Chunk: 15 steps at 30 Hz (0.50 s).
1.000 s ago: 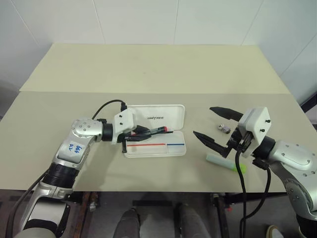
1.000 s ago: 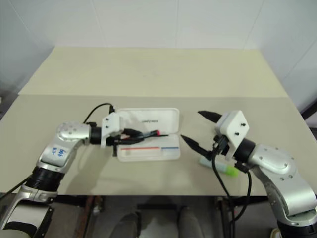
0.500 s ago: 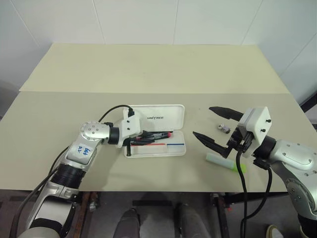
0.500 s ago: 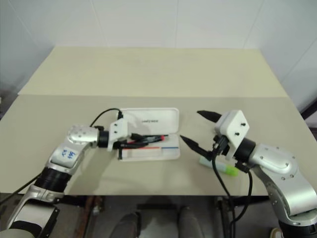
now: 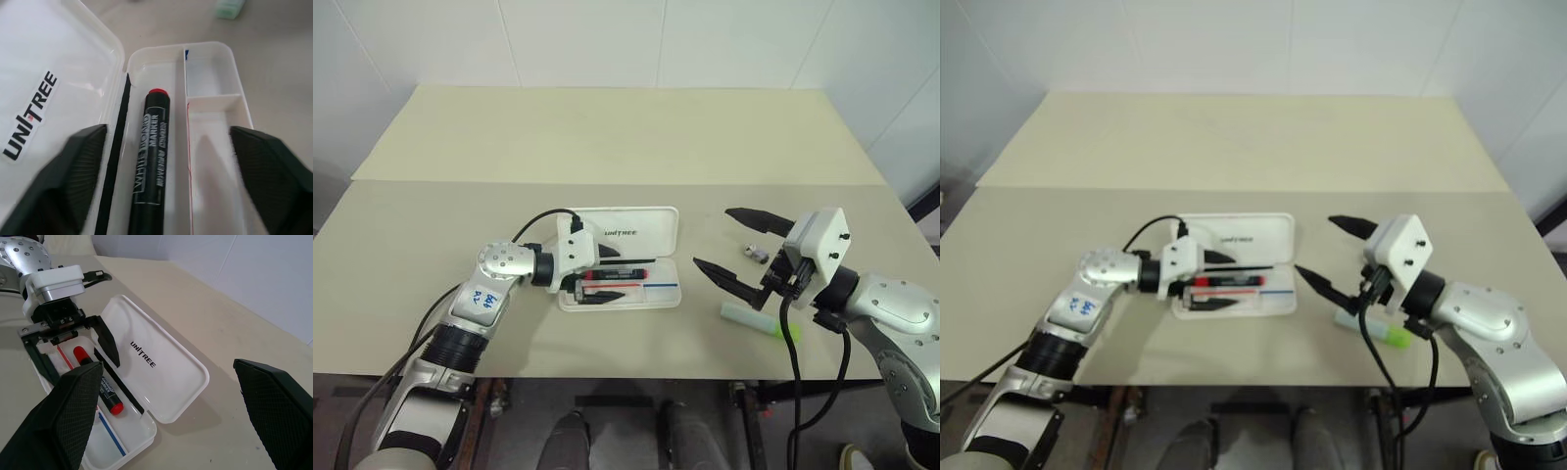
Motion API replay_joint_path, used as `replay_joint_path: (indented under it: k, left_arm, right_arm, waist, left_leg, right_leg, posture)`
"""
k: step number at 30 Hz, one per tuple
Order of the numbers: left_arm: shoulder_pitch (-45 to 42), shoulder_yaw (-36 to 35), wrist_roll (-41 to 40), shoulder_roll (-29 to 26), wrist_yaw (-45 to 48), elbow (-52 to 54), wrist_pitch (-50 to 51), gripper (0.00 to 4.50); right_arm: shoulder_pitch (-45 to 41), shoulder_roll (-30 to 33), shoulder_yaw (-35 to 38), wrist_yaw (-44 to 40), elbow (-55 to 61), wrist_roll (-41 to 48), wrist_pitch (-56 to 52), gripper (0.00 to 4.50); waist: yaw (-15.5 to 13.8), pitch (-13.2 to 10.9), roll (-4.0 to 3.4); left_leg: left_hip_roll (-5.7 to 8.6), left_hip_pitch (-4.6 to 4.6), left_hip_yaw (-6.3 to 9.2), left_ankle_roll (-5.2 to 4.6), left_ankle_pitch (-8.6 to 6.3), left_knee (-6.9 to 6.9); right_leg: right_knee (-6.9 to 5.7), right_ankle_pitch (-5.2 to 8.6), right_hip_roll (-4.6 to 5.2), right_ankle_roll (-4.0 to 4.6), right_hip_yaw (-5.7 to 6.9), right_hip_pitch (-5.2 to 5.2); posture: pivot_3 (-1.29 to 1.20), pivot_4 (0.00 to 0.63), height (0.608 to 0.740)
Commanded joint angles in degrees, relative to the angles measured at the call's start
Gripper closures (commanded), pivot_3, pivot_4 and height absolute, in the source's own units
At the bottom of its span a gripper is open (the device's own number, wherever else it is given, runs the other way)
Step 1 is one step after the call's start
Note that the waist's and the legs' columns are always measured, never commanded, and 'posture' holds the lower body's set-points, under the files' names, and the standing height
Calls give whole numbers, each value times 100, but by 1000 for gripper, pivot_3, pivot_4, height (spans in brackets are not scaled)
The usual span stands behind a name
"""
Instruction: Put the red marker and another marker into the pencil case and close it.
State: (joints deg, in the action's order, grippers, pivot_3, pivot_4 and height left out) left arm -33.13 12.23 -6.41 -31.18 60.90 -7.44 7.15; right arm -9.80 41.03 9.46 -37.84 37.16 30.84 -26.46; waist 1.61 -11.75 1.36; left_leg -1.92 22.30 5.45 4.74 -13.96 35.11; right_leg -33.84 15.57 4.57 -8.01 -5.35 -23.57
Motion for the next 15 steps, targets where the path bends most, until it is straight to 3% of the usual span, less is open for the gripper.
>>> replay_joint_path:
  k: [1,8,15]
  left_arm:
    - [-150,-262,-437,-5,144,494,183,35]
    - [74,-535,-1301,-410,698,1433,979,35]
    - [562,-1150,-1808,-1307,972,2158,1404,35]
  right_arm:
    - [-84,-49,38,56,170,17,72,0]
    - [33,-32,163,-39,-43,-3,107,0]
    - [940,595,835,-706,-378,-2,108,0]
  waist:
    - [0,0,0]
    - [7,0,1]
    - [3,-3,5]
  left_leg:
    - [0,0,0,0,0,0]
    - [0,0,0,0,0,-2]
    - [0,0,0,-1,0,-2]
  right_leg:
    - [0,0,0,0,0,0]
    - [-1,0,0,0,0,0]
    - [-1,4,0,2,-2,0]
  posture:
    - [0,150,740]
    - [0,150,740]
    - [0,150,740]
